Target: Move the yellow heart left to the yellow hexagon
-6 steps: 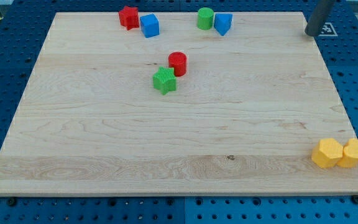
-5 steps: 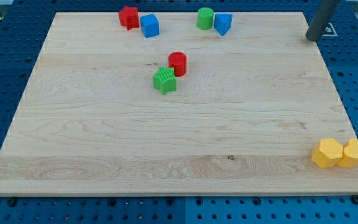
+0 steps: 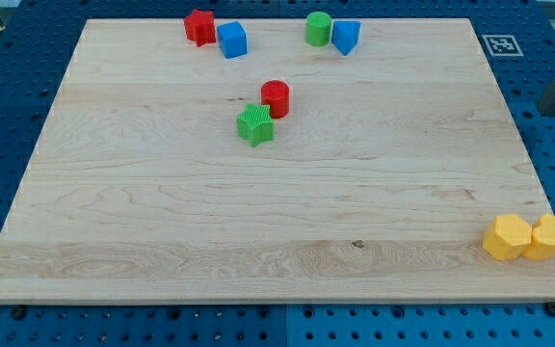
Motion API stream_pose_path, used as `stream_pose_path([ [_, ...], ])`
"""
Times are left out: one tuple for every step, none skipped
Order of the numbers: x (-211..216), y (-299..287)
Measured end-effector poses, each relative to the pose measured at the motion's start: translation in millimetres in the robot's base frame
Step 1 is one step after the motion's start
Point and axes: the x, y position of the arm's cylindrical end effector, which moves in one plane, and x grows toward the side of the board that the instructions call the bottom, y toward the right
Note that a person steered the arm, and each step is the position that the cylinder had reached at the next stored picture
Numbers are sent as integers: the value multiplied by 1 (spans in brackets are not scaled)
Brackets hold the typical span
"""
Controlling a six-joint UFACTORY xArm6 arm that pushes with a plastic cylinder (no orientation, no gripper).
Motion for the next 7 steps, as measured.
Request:
stream_pose_path([
  [48,0],
  [101,0],
  [164,0],
  [196,-1],
  [198,-7],
  [194,-24],
  [178,-32],
])
